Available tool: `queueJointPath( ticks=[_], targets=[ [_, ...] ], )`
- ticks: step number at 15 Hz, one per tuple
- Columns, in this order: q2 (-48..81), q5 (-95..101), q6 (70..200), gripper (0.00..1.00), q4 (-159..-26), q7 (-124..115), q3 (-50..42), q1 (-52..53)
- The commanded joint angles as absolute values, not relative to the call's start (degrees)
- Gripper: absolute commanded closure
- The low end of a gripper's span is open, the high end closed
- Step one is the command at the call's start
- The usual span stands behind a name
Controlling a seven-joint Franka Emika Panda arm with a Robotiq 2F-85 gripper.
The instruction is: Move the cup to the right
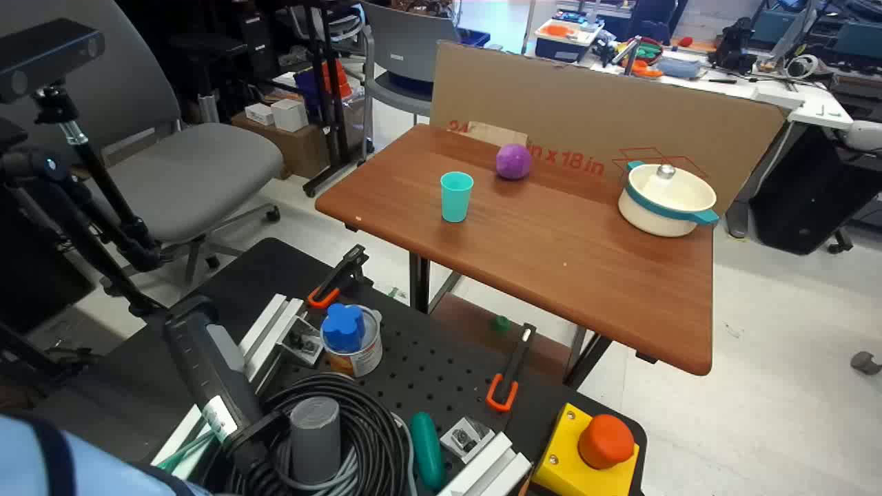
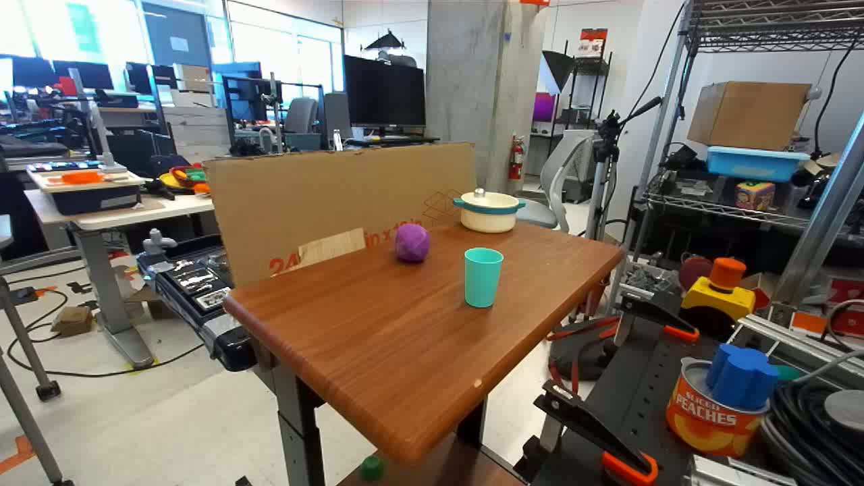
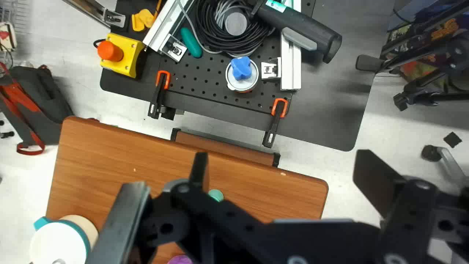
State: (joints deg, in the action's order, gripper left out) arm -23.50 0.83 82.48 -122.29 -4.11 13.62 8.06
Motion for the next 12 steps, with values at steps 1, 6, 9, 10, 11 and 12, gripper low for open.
queueJointPath(
  ticks=[1,6,9,10,11,12],
  targets=[
    [-23.3,1.0,82.3,0.00,-122.1,-4.4,13.0,8.9],
    [-23.3,1.0,82.3,0.00,-122.1,-4.4,13.0,8.9],
    [-23.6,0.9,84.6,0.00,-123.9,-4.6,12.4,8.5],
    [-23.2,0.3,86.6,0.00,-125.1,-5.1,11.7,7.9],
    [-22.7,0.1,88.8,0.00,-126.3,-5.0,10.9,7.5],
    [-21.9,0.3,92.1,0.00,-127.9,-5.4,10.2,7.0]
  ],
)
